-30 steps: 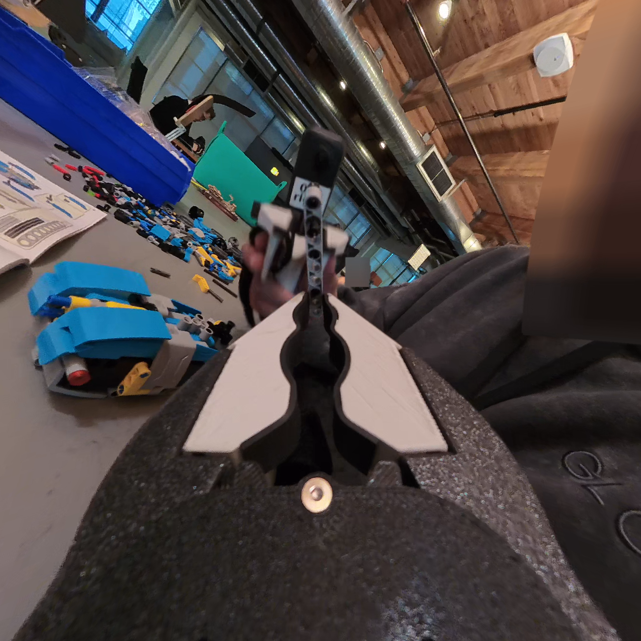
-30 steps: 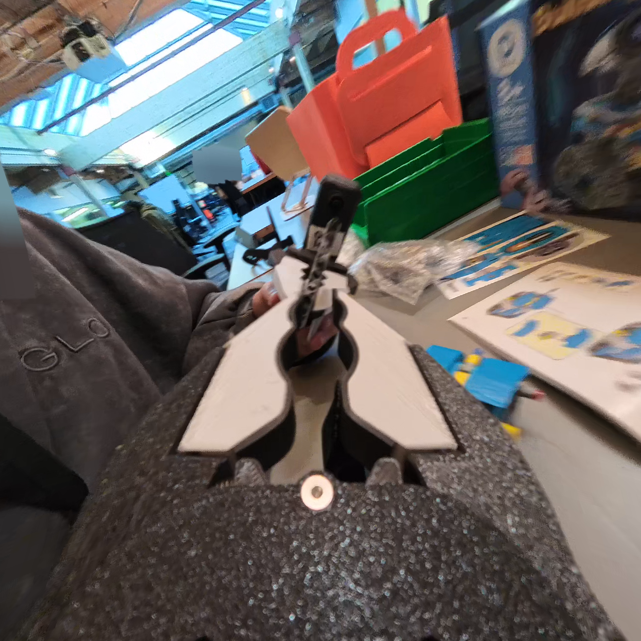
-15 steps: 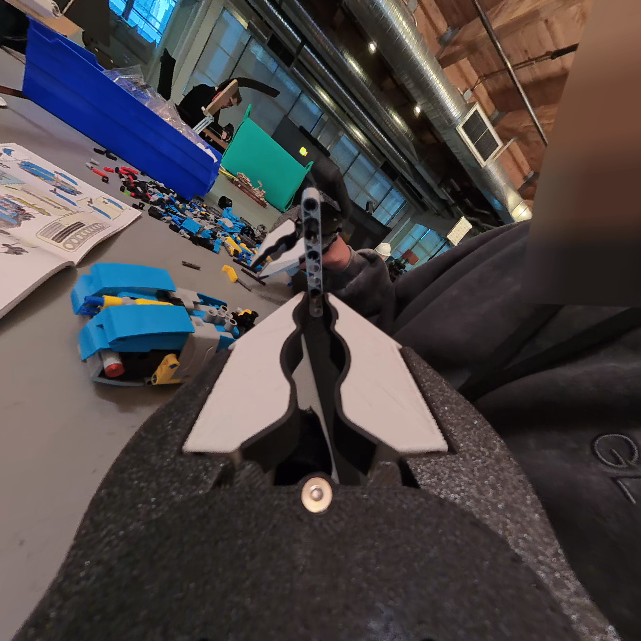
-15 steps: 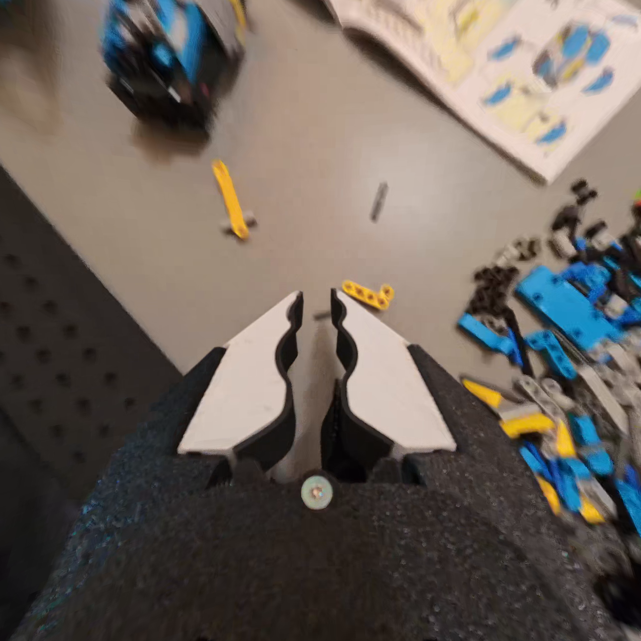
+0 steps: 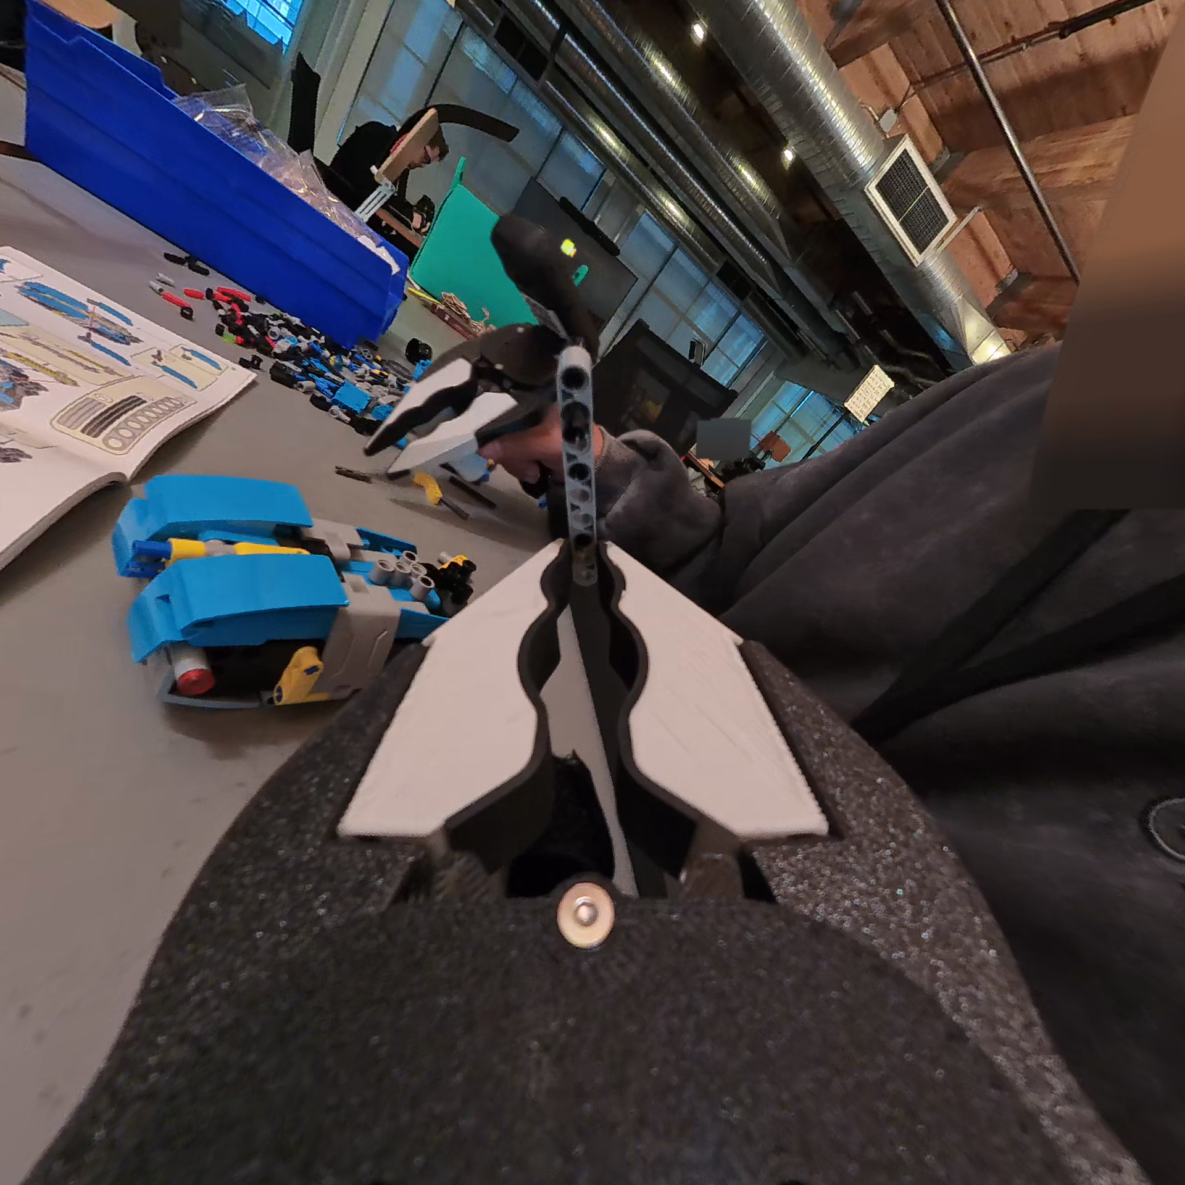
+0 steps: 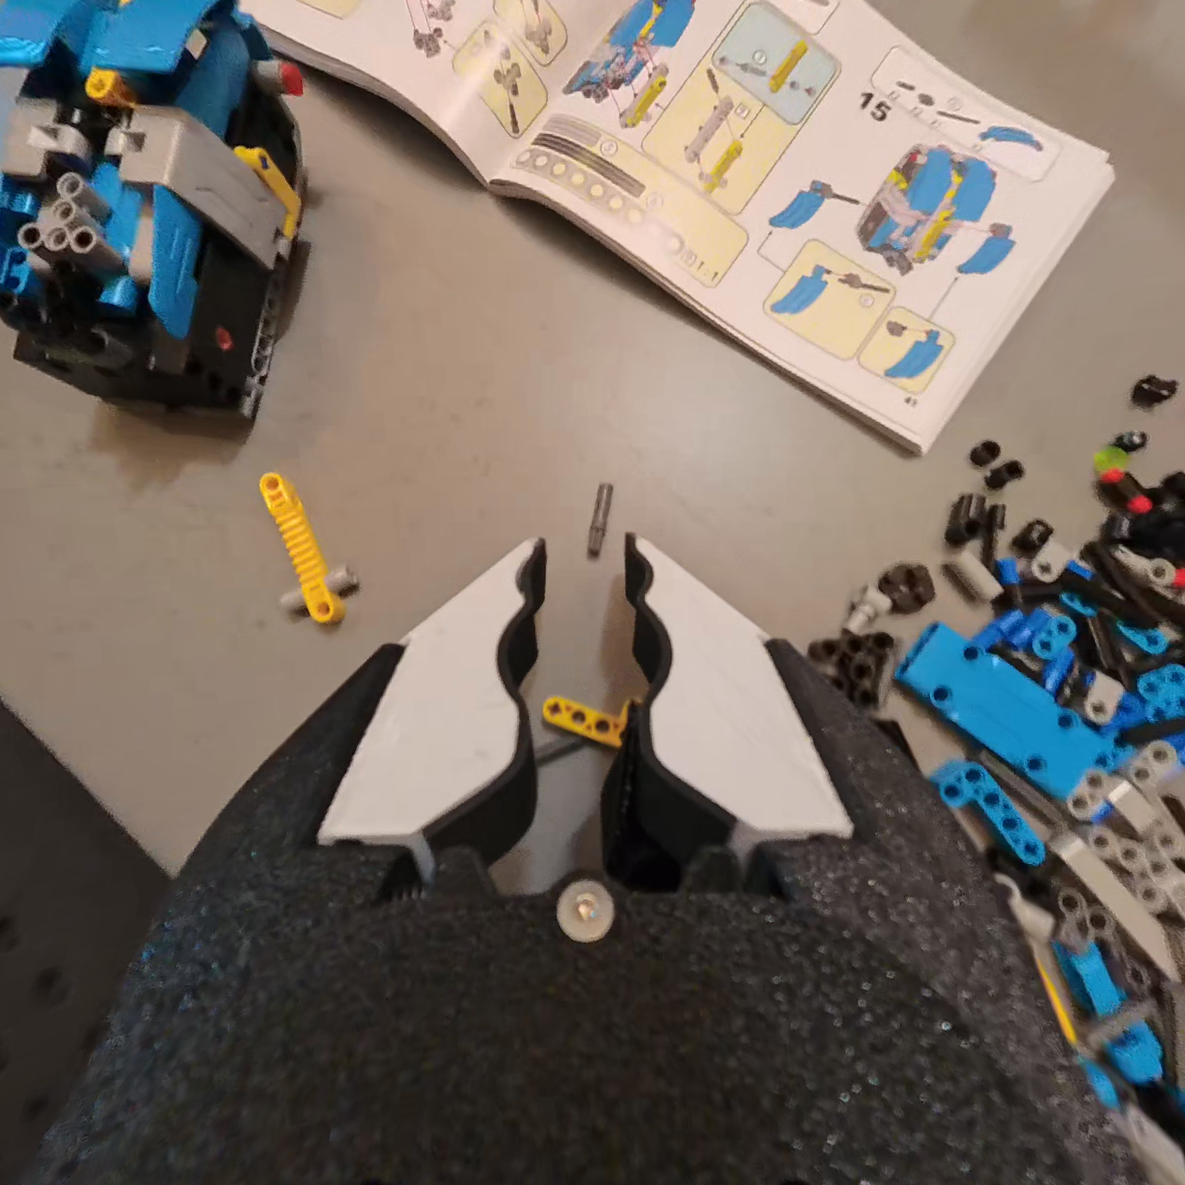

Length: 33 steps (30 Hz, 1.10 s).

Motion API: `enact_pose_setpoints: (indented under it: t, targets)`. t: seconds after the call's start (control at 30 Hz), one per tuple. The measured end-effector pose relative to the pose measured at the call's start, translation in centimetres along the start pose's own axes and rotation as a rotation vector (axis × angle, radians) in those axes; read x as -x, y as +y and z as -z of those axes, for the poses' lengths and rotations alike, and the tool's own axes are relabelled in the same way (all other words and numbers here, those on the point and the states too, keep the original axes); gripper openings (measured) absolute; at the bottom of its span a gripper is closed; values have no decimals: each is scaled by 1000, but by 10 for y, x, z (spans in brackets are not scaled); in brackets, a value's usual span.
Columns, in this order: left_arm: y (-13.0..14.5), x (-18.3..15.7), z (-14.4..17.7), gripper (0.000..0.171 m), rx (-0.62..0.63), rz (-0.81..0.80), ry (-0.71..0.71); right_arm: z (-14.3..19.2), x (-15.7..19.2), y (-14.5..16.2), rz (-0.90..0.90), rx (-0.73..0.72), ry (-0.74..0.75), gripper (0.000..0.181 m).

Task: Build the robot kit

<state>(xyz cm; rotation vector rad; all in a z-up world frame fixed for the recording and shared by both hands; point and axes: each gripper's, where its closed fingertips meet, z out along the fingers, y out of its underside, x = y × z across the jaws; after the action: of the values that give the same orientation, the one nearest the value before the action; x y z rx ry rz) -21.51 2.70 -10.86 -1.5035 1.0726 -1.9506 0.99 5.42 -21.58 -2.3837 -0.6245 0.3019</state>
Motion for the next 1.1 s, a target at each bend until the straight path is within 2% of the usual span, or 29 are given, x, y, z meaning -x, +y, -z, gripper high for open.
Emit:
enact_pose_setpoints:
  t: [0.07, 0.13, 0.7, 0.93, 1.0, 1.1]
  targets:
    - [0, 1, 1, 7, 2, -6, -7, -8, 3, -2, -3, 45, -39, 22]
    - [0, 1, 1, 7, 5, -7, -9, -10, -3, -1, 12, 73, -3, 19]
    - [2, 2, -1, 7, 7, 1, -13, -16, -8, 4, -34, 11, 32, 11]
    - [2, 3, -2, 6, 9, -24, -38, -16, -2, 4, 73, 46, 67, 4]
    - [-1, 9, 0, 7, -3, -63, -94, -13, 22, -8, 108, 2, -28, 4]
    - [-1, 22, 2, 7, 10, -138, -214, 11, 89, -63, 163, -235, -236, 4]
